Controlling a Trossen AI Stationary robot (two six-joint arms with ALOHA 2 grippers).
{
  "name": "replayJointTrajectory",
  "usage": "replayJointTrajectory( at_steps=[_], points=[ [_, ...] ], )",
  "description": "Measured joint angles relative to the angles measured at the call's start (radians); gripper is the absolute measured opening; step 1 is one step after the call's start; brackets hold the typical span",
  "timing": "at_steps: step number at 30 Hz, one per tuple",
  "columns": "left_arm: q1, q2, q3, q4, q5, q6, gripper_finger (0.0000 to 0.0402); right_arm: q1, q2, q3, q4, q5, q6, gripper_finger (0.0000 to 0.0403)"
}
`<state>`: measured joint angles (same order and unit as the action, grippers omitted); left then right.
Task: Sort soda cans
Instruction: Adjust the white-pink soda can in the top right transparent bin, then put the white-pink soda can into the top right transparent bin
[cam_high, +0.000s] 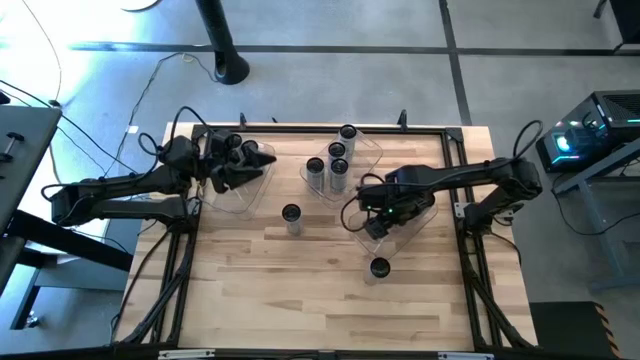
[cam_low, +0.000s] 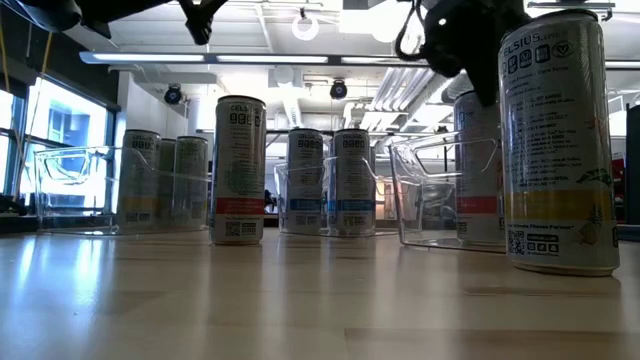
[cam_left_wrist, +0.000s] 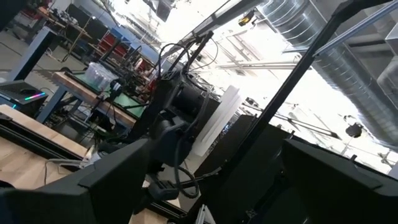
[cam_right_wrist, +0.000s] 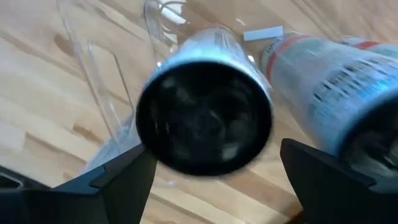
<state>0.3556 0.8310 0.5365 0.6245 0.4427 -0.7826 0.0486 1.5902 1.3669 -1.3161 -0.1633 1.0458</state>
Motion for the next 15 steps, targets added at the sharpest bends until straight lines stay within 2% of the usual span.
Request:
replayJointTrajectory(
  at_steps=[4, 15],
  points=[
    [0.013, 0.000, 0.000, 0.003, 0.021, -0.001, 0.0358, 0.012, 0.000, 0.053, -0.052, 0.002, -0.006, 0.0335],
    [0.094, -0.001, 0.000, 0.009, 0.221, -0.038, 0.0358, 0.053, 0.000, 0.194, -0.186, -0.002, 0.006, 0.0336]
  ],
)
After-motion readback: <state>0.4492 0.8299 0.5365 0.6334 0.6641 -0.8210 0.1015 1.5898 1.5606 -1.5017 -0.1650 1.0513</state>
